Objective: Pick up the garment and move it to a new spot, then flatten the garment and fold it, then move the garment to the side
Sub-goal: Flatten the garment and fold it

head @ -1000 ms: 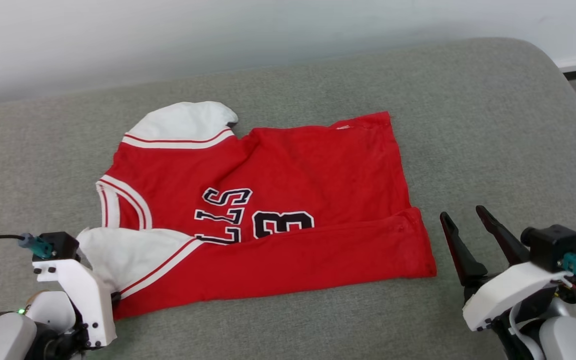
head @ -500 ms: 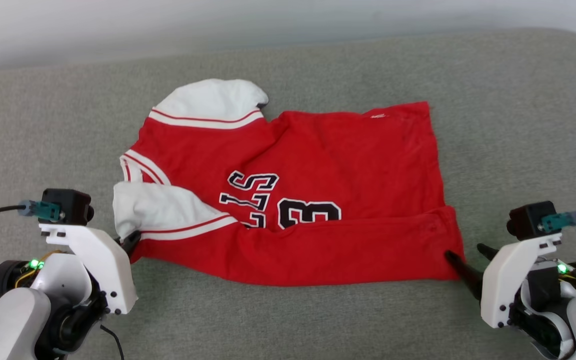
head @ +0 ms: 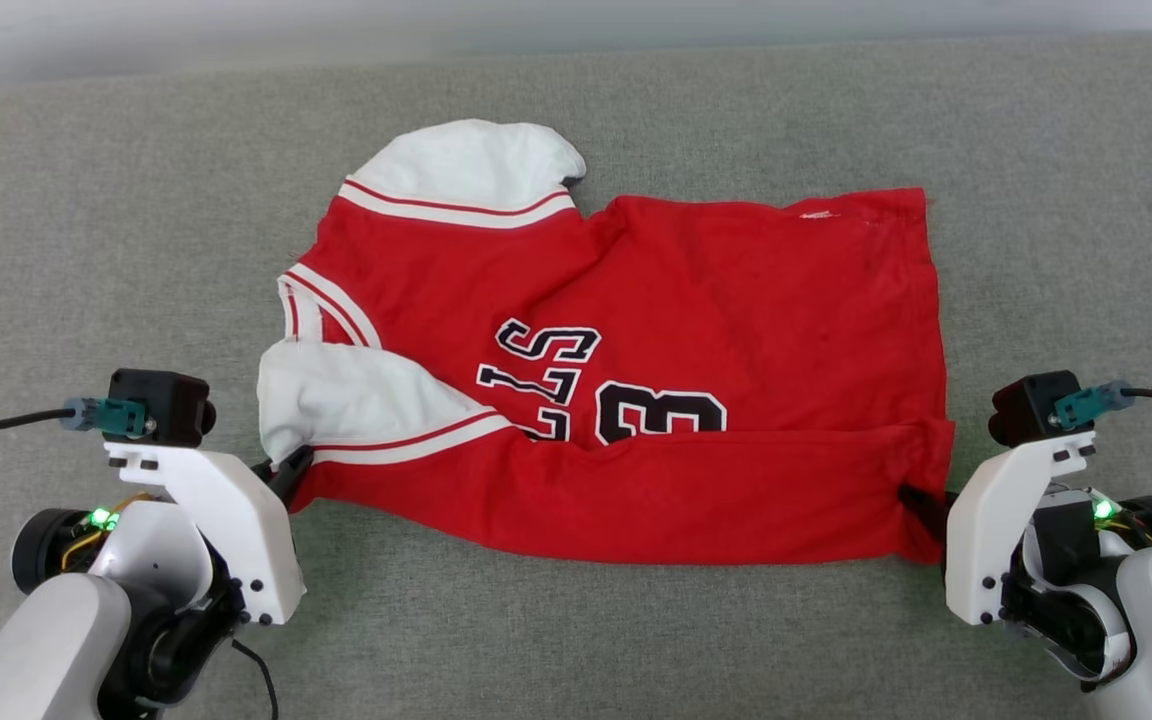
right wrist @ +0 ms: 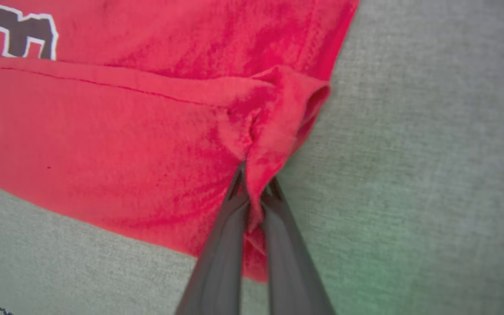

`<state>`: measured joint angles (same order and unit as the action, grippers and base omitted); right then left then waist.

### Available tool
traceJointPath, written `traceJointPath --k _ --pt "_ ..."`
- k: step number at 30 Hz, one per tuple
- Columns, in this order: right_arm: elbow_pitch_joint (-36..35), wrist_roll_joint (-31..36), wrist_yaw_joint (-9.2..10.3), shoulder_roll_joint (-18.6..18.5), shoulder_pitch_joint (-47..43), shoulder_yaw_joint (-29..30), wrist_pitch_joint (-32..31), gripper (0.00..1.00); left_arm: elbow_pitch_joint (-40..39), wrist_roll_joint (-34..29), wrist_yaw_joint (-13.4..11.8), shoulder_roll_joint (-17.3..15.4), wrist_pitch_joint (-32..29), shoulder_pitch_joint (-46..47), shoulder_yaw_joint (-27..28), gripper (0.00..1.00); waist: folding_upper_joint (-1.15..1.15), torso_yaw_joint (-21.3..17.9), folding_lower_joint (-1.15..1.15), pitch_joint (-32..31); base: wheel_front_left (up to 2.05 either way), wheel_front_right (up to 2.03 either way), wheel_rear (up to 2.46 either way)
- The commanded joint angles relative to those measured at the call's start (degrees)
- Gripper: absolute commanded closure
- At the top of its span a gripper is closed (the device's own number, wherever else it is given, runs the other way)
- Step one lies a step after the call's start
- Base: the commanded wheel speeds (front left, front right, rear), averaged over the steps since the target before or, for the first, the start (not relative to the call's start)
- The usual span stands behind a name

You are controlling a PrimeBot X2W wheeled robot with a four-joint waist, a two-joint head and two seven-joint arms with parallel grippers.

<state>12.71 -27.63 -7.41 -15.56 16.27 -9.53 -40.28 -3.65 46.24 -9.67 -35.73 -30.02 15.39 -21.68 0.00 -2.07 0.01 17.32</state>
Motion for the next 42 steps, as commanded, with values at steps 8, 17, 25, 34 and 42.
traceJointPath --k 8,17,25,34,42 --pt "-1.88 -1.83 -0.06 -2.35 -2.48 -1.74 1.98 1.00 1.48 1.01 -0.72 1.74 1.92 -2.87 -0.36 1.00 0.00 1.07 -0.01 -6.72 0.00 0.00 0.00" --pt "-3.90 -2.27 -0.06 -3.36 -8.02 -1.62 1.51 1.00 1.29 2.75 -2.61 1.09 2.11 -10.72 -0.03 1.00 0.00 1.22 -0.01 -15.10 0.00 0.00 0.00" --pt "-4.20 -1.94 -0.06 -1.88 -15.32 0.74 0.36 0.99 2.35 4.91 -3.57 2.01 2.52 -17.01 -0.37 1.00 0.00 0.71 -0.01 -17.02 0.00 0.00 0.00" --pt "-4.64 1.67 -0.06 -0.52 -15.82 0.38 12.84 0.00 7.15 3.54 -1.49 4.74 8.03 -14.48 -0.42 0.00 0.00 -0.92 -0.01 -16.98 0.00 0.00 0.00" --pt "-8.03 9.73 -0.06 3.08 -14.09 4.60 28.35 0.00 7.58 -0.82 -2.44 5.43 17.95 -8.77 2.78 0.00 0.00 -3.38 -0.01 -15.87 0.00 0.00 0.00"
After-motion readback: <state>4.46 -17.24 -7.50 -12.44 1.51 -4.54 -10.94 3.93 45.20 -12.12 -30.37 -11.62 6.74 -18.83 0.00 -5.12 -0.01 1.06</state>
